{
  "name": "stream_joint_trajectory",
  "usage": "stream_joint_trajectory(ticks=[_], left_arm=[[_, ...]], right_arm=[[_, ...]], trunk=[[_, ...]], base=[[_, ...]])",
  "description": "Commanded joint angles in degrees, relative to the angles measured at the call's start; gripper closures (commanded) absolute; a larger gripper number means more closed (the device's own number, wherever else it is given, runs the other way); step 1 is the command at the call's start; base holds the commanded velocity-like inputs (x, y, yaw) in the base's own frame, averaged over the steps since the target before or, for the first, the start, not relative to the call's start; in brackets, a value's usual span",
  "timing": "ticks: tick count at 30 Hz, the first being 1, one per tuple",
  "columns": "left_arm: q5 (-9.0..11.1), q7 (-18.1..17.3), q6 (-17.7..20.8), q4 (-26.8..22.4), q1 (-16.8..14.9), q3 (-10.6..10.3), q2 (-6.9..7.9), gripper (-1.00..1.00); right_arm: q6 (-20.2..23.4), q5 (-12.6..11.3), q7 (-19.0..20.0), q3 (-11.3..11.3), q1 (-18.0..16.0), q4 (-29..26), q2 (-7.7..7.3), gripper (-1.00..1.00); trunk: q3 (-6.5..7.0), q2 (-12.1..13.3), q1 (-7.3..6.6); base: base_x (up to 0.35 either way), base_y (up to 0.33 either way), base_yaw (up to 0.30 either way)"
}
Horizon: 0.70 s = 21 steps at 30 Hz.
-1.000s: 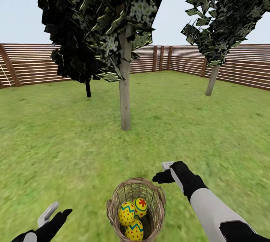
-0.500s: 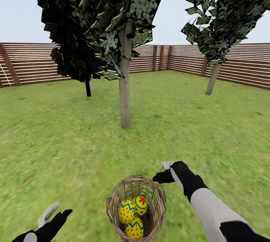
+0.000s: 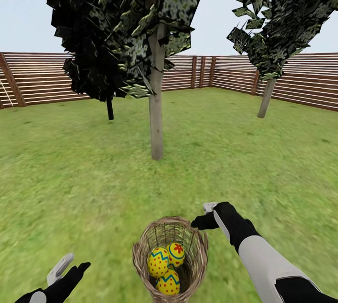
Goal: Take the three Easter eggs out of the wicker basket on the lawn in the garden, then place them on the lawn next to a single tree (choose any tree) so that all three eggs are next to the same tree and none are left in the basket.
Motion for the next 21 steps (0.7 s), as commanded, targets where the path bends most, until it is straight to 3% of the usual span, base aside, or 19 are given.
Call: stream_joint_trajectory(ticks=[1, 13, 21], left_arm=[[0.27, -0.01, 0.34, -0.04, -0.04, 0.11, -0.02, -1.0], [0.26, -0.06, 0.34, -0.03, -0.07, 0.11, -0.01, -1.0], [-0.22, 0.15, 0.03, -0.04, 0.04, -0.59, -0.05, -1.0]], right_arm=[[0.22, 0.36, 0.28, 0.1, -0.02, -0.08, -0.01, -1.0], [0.17, 0.31, 0.28, 0.12, -0.03, -0.1, -0.16, -1.0], [0.16, 0.29, 0.34, 0.12, 0.01, -0.16, -0.19, -1.0]], trunk=[[-0.24, -0.44, 0.22], [-2.39, -5.25, 2.86], [-2.39, -5.25, 2.86]], base=[[0.0, 0.0, 0.0], [0.0, 0.0, 0.0], [0.026, -0.01, 0.0]])
